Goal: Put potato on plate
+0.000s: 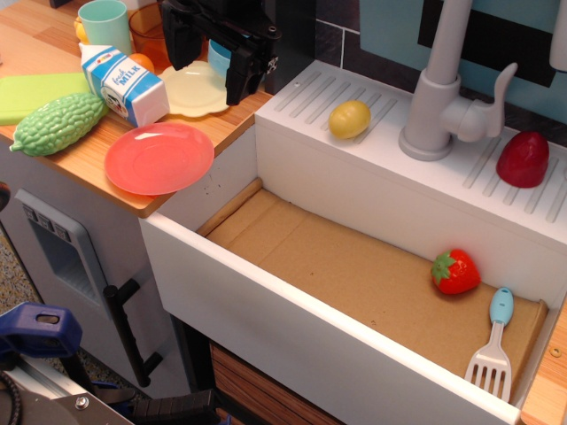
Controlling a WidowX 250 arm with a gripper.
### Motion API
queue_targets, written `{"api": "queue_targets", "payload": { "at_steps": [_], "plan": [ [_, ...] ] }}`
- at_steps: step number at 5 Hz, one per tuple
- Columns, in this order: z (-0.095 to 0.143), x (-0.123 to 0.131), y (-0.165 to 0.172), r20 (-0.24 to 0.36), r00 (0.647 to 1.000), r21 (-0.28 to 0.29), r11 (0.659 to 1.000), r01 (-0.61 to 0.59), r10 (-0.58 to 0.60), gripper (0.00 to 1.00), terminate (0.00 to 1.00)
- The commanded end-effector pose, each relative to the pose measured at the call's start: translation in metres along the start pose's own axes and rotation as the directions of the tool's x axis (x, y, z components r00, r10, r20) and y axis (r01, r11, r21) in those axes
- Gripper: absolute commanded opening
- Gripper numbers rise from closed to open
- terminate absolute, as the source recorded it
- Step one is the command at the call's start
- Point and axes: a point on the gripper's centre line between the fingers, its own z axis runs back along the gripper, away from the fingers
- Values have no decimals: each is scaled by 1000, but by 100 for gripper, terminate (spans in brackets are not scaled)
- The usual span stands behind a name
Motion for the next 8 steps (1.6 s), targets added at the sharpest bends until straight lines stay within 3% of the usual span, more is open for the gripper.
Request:
{"api": "queue_targets", "payload": {
  "at_steps": [1,3,5,7,8],
  "plan": [
    [0,0,0,0,1000,0,1000,0,0,100,0],
    [-10,44,-27,204,979,16,1000,1,-5,100,0],
    [-17,96,-60,314,946,32,996,81,-87,100,0],
    [-30,121,-75,309,943,31,992,118,-122,100,0],
    [-44,126,-72,314,943,2,993,115,-110,100,0]
  ]
}}
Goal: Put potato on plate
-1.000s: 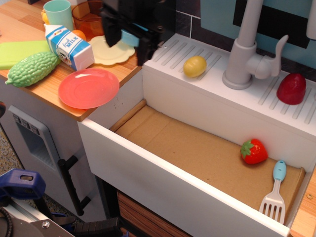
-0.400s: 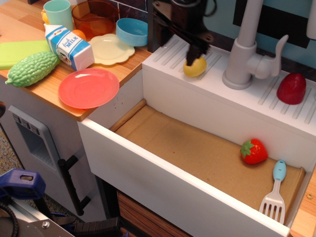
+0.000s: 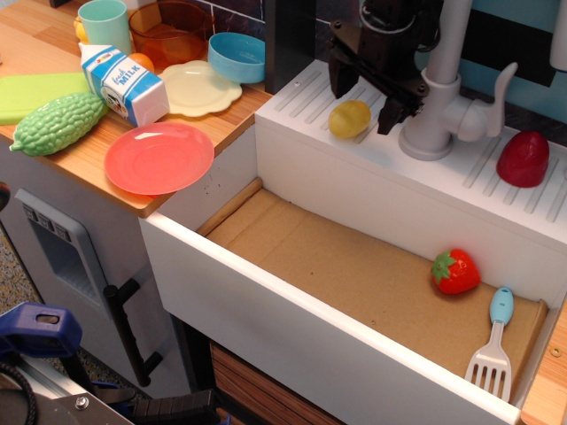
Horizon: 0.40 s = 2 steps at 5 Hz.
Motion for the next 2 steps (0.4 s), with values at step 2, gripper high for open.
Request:
{"api": "queue_targets", "payload": {
  "at_steps": [2],
  "plan": [
    [-12,10,21,76,997,11,1000,-13,12,100,0]
  ]
}}
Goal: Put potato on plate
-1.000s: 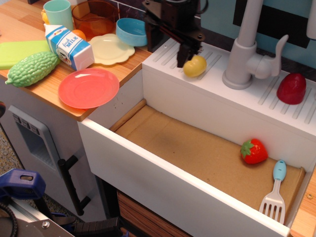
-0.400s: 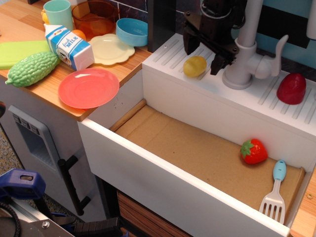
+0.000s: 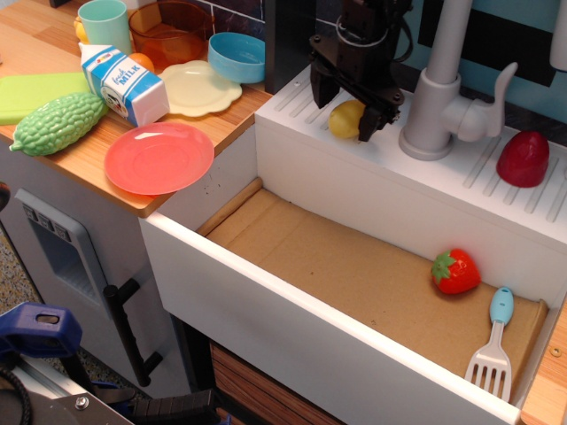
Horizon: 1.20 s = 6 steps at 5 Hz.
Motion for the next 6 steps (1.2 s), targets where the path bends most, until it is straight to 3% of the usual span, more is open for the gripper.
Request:
{"api": "queue_targets", "payload": {
  "at_steps": [1,2,3,4,5,6],
  "plan": [
    [-3,11,7,67,994,-21,997,-81,82,0,0],
    [8,7,9,29,996,-41,996,-79,80,0,0],
    [52,-18,23,-89,992,35,996,-82,85,0,0],
    [84,-50,48,-195,978,29,997,-69,74,0,0],
    [80,-79,65,-238,963,24,992,-125,127,0,0],
    [61,-102,74,-262,947,53,983,-177,185,0,0]
  ]
}}
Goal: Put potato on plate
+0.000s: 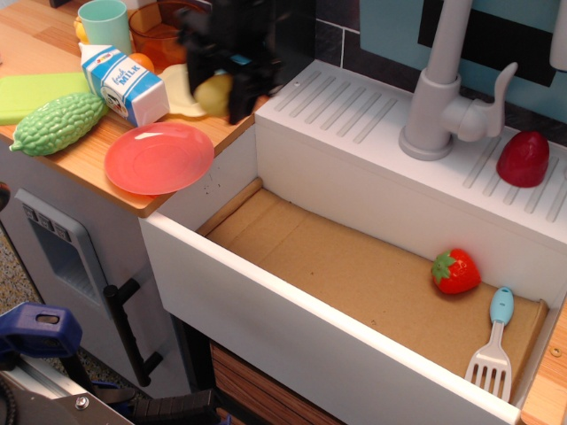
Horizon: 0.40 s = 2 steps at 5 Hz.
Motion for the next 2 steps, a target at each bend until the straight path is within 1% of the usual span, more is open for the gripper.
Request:
{"api": "queue_targets", "payload": {
  "at_steps": [1,2],
  "plan": [
    [2,-6,22,40,998,11,998,-55,55,0,0],
    [-9,-11,25,23,997,-5,997,-79,79,0,0]
  ]
}}
